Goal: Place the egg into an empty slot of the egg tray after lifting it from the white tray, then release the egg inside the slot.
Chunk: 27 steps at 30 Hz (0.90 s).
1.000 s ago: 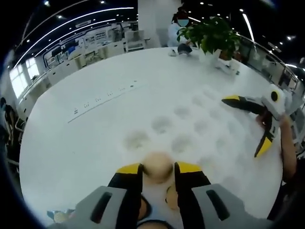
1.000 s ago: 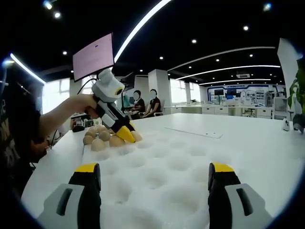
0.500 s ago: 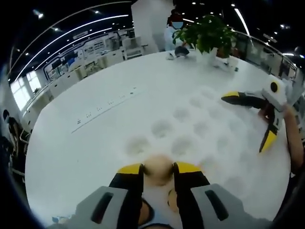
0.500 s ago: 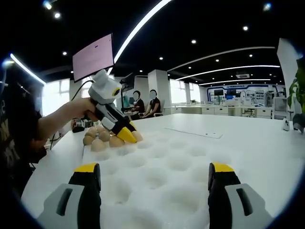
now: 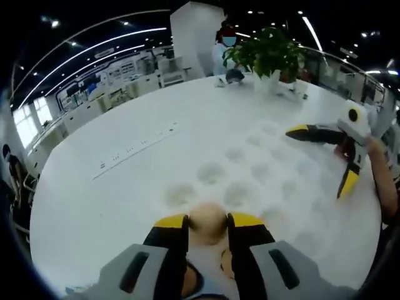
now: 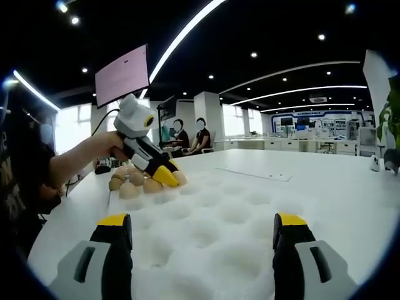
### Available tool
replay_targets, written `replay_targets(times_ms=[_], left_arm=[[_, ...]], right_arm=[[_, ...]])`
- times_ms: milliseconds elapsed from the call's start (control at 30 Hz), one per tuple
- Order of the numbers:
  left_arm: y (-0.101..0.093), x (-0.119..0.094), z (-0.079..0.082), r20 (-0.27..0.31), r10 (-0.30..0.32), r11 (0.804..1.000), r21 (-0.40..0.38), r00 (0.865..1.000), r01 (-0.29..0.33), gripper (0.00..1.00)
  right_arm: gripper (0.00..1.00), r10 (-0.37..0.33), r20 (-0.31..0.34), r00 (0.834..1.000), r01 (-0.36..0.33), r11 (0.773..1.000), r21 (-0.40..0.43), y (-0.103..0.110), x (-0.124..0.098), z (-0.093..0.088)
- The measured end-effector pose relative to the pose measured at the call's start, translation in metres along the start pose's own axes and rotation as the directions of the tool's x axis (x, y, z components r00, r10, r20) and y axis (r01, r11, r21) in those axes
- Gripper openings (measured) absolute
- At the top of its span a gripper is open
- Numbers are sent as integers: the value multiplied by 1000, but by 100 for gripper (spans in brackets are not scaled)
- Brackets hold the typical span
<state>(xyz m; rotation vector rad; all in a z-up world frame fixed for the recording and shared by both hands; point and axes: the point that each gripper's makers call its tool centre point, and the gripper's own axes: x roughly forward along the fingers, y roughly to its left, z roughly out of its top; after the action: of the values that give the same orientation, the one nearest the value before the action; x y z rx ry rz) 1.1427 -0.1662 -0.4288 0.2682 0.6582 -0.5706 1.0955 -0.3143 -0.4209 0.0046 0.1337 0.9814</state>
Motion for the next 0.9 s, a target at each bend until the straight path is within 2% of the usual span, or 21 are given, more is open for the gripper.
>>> replay_targets(times_ms=[300,433,500,533,600,633,800,900], left_arm=[[0,-7,3,66,-26,999,-30,997,28,24],[0,-9,7,134,-53,995,-76,990,63,24],[0,-11,6,139,-53,996,-70,989,63,24],[-1,-12,9,164,-62,994,-82,984,76,24],[0,-15,10,179,-61,993,-88,982,78,24],[-1,-18,17,220,-61,992,-97,974,84,24],[-5,-25,23,271,-53,993,-85,961,79,23],[-7,-26,23,276,-60,991,-99,959,91,23]], right_arm=[[97,-1,2,1000,1,1000,1,0,0,0],[97,-1,3,1000,1,1000,1,0,0,1],[97,-1,4,1000,1,1000,2,0,1,1],[97,-1,4,1000,1,1000,2,0,1,1],[97,-1,5,1000,1,1000,2,-1,1,1],[97,-1,5,1000,1,1000,3,-1,1,1],[97,-1,7,1000,1,1000,3,-1,1,1],[97,-1,8,1000,1,1000,4,-1,1,1]])
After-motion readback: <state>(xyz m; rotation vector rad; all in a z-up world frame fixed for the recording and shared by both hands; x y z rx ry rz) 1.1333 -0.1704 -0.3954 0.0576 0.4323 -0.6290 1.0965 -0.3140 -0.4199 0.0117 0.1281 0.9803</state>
